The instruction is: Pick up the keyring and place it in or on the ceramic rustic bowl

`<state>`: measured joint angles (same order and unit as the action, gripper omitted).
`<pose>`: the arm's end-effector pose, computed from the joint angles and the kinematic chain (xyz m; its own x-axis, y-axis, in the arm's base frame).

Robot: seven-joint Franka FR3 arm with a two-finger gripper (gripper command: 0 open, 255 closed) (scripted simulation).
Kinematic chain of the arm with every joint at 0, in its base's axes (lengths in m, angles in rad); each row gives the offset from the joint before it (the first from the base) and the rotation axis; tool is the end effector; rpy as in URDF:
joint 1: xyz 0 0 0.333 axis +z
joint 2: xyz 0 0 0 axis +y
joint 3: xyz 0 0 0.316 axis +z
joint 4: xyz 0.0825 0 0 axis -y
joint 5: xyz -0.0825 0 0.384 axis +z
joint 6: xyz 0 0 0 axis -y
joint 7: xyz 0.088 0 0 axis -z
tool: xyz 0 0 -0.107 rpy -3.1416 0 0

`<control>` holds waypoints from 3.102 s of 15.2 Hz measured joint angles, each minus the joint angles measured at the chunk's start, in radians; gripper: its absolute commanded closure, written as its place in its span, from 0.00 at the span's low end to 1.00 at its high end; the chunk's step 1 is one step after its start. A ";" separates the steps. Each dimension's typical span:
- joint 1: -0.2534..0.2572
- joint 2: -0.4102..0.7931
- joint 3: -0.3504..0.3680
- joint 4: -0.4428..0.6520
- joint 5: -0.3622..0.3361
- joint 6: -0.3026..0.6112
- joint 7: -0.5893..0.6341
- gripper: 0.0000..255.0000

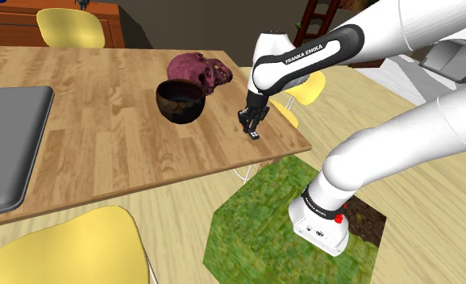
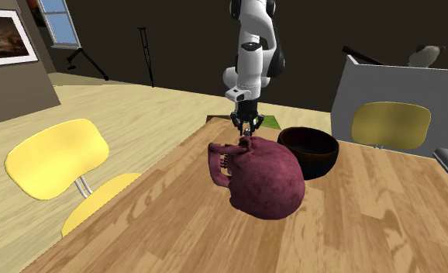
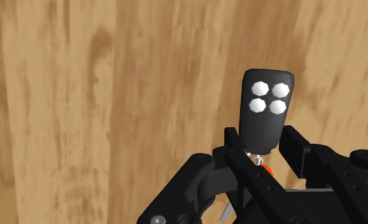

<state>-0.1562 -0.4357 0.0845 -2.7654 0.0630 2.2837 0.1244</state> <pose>0.3588 -0.0269 0.3385 0.9685 -0.2442 -0.0477 -0.2447 -0.9696 -0.0042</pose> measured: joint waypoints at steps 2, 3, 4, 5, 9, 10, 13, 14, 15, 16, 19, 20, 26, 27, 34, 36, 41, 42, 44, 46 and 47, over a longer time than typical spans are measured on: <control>0.000 0.000 0.000 0.000 0.000 0.000 0.000 1.00; 0.000 0.000 0.000 0.000 0.000 0.000 0.000 1.00; 0.000 0.000 0.000 0.000 0.000 0.000 0.000 1.00; 0.000 0.000 0.000 0.000 0.000 0.000 0.000 1.00; 0.000 -0.006 0.000 0.003 0.000 -0.008 0.000 1.00; 0.000 -0.014 -0.001 0.009 -0.001 -0.023 0.000 1.00; 0.000 -0.041 -0.003 0.027 -0.001 -0.068 0.000 1.00; 0.000 -0.046 -0.003 0.038 -0.002 -0.084 0.000 1.00; 0.000 -0.061 -0.004 0.043 -0.002 -0.103 0.001 1.00; 0.001 -0.072 -0.003 0.048 -0.001 -0.120 0.002 1.00; -0.001 -0.095 -0.007 0.078 -0.004 -0.172 0.000 1.00; -0.001 -0.101 -0.008 0.085 -0.004 -0.186 0.000 1.00; 0.000 -0.135 -0.009 0.141 -0.005 -0.275 0.004 1.00; 0.000 -0.142 -0.010 0.152 -0.006 -0.293 0.003 1.00; -0.002 -0.173 -0.015 0.227 -0.010 -0.399 0.003 1.00; -0.002 -0.175 -0.015 0.253 -0.010 -0.428 0.004 1.00; -0.003 -0.185 -0.019 0.312 -0.013 -0.497 0.004 1.00; -0.004 -0.182 -0.020 0.328 -0.014 -0.510 0.003 1.00; -0.005 -0.184 -0.022 0.355 -0.015 -0.539 0.003 1.00; -0.001 -0.167 -0.012 0.386 -0.010 -0.552 0.015 1.00; 0.004 -0.144 -0.002 0.404 -0.005 -0.547 0.027 1.00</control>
<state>-0.1526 -0.5801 0.0830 -2.3612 0.0580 1.7364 0.1519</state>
